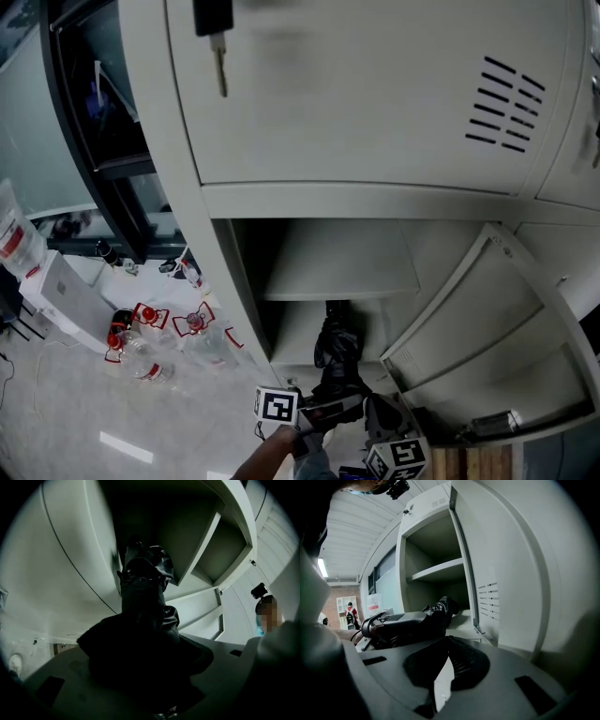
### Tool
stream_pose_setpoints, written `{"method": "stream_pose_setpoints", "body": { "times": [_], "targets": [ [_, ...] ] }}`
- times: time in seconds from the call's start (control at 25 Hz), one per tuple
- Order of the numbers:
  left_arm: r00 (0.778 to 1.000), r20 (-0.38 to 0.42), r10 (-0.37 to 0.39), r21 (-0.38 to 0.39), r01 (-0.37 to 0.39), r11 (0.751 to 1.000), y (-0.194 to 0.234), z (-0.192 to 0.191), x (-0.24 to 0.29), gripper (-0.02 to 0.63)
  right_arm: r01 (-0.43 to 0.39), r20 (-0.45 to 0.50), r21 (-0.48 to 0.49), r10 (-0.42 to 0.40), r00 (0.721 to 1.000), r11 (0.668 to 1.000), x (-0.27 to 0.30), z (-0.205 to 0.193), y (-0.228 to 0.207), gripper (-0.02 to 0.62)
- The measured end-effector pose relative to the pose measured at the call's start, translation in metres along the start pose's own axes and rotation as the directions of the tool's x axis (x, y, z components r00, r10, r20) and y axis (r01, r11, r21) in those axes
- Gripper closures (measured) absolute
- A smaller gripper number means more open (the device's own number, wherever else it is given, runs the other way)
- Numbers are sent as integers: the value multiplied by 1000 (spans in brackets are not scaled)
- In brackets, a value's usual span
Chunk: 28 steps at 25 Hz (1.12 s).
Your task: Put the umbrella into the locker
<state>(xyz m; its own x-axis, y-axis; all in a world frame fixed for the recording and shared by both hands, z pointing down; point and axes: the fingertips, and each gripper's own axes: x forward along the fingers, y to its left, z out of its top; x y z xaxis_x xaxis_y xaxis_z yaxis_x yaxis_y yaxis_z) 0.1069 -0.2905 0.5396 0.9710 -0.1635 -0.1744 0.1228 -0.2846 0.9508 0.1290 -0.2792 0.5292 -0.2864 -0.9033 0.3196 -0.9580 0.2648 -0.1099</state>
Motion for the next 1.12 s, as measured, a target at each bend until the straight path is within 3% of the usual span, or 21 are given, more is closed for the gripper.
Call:
{"method": "stream_pose_setpoints", "body": {
  "times": [0.28, 0.68, 0.84, 0.96, 1.12],
  "targets": [
    [995, 68, -77, -76, 82, 994, -3, 20, 6, 333, 4, 2, 4, -4, 1000, 1000, 5, 3, -2, 595],
    [979, 159, -130, -95, 146, 985, 1, 40, 11, 327, 6, 1, 5, -6, 1000, 1000, 4, 2, -4, 595],
    [981, 177, -77, -96, 96, 991, 6, 40, 10, 293, 3, -10, 1, -3, 1000, 1000, -1, 1, 0, 595],
    [986, 167, -10, -33, 16, 999, 12, 42, 7, 254, 1, -5, -3, -1, 1000, 1000, -4, 2, 4, 595],
    [983, 168, 73, 18, -77, 997, 18, 44, 1, 248, -1, -2, -6, 1, 1000, 1000, -8, 2, 9, 595]
  ]
}}
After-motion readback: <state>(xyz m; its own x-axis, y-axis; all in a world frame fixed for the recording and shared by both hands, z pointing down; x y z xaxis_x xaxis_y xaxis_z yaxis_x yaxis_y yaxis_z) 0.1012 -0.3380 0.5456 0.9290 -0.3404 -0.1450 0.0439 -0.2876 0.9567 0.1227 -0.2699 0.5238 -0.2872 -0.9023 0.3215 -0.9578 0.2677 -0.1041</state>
